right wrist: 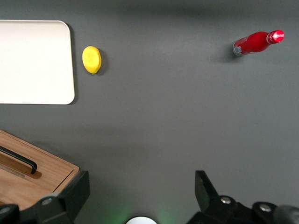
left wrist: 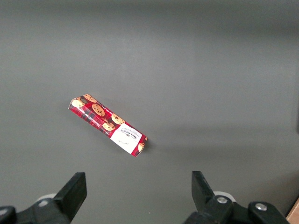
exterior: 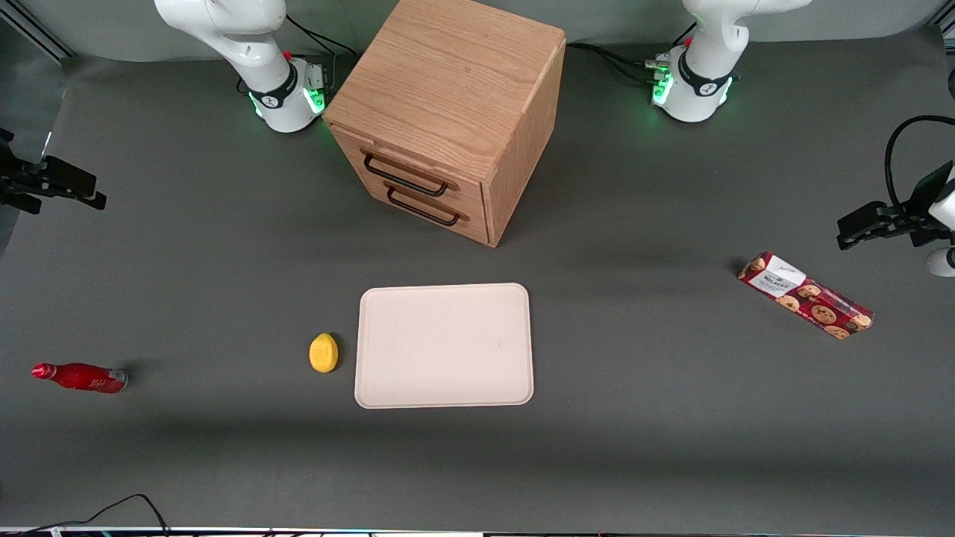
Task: Open upper drawer
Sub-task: 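Move the right gripper toward the upper drawer's black bar handle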
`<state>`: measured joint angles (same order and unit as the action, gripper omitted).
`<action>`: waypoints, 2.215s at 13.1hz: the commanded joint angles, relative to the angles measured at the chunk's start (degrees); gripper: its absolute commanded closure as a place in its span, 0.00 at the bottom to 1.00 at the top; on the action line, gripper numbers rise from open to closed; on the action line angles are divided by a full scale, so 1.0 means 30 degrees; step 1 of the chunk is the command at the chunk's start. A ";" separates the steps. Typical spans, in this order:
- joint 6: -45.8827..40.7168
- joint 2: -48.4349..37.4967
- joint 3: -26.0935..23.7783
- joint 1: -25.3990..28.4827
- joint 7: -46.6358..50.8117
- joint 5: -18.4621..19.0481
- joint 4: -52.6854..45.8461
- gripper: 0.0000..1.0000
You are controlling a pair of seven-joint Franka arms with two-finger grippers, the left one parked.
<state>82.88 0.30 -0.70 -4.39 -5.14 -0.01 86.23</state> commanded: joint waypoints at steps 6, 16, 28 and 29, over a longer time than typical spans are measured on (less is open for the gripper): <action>-0.0995 -0.0013 -0.0031 0.4296 -0.0015 -0.2836 0.0670 0.00; -0.0821 0.1185 -0.1521 0.7234 -0.0219 -0.4888 0.0963 0.00; 0.2661 0.3063 -0.4628 0.7529 -0.2270 -0.4625 0.3916 0.00; 0.3132 0.3092 -0.4804 0.7529 -0.2270 -0.4625 0.4299 0.00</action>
<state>89.40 9.91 -14.14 18.27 -10.20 -13.59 96.49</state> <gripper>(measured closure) 0.000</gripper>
